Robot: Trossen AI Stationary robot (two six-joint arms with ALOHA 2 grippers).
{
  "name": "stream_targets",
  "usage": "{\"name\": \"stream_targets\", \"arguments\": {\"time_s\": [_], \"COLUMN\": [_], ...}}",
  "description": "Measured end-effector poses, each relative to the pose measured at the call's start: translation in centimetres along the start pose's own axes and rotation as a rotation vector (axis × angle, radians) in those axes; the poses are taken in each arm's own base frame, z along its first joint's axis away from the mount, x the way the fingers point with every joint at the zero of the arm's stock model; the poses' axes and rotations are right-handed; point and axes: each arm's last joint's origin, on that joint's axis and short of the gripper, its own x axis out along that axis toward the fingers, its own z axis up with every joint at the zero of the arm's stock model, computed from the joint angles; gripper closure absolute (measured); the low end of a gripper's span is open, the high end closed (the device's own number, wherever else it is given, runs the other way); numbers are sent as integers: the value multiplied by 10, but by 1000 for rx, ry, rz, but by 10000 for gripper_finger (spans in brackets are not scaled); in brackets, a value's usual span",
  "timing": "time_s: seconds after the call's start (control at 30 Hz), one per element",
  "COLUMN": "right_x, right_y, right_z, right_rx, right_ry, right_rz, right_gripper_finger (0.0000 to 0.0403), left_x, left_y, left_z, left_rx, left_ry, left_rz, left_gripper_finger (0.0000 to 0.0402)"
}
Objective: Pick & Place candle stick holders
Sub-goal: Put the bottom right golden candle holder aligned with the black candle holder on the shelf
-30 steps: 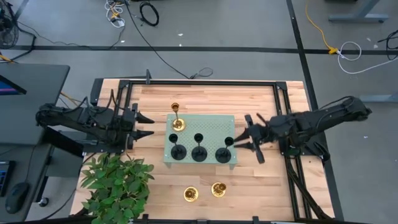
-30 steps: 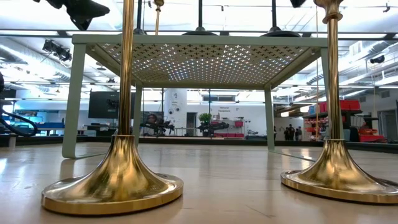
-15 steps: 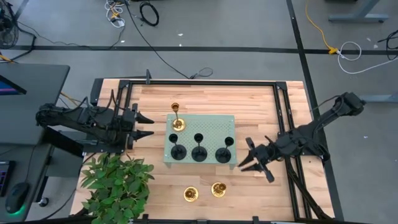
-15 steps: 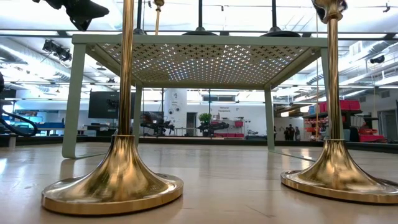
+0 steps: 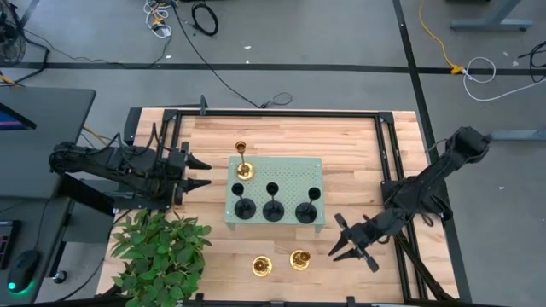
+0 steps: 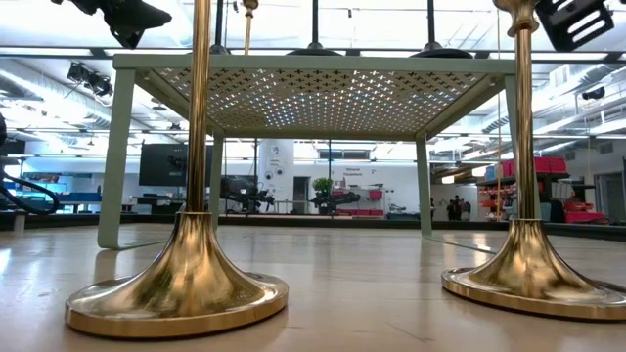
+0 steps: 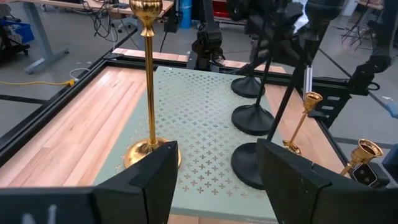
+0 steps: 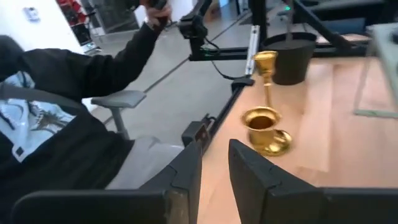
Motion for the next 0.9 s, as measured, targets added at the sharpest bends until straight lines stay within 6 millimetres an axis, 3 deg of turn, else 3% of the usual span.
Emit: {"name": "stream_targets", "arguments": {"time_s": [0.3,0.6,0.9], "right_x": [24,30,39], "right_y": [0,-4,-7], "right_z": [-26,-28,-37], "right_rx": [-57,-77,-87], "right_ry": [76,26,42], "right_rz": [3,-69,-136], "right_gripper_finger": [324,322,259], "left_x": [0,0,0], "left_y": [0,0,0], "left_z": [0,0,0], "left_rx": [0,-2,-1], "left_ry": [2,2,2], "left_rz": [0,0,0], "left_gripper_finger": [184,184,184]}}
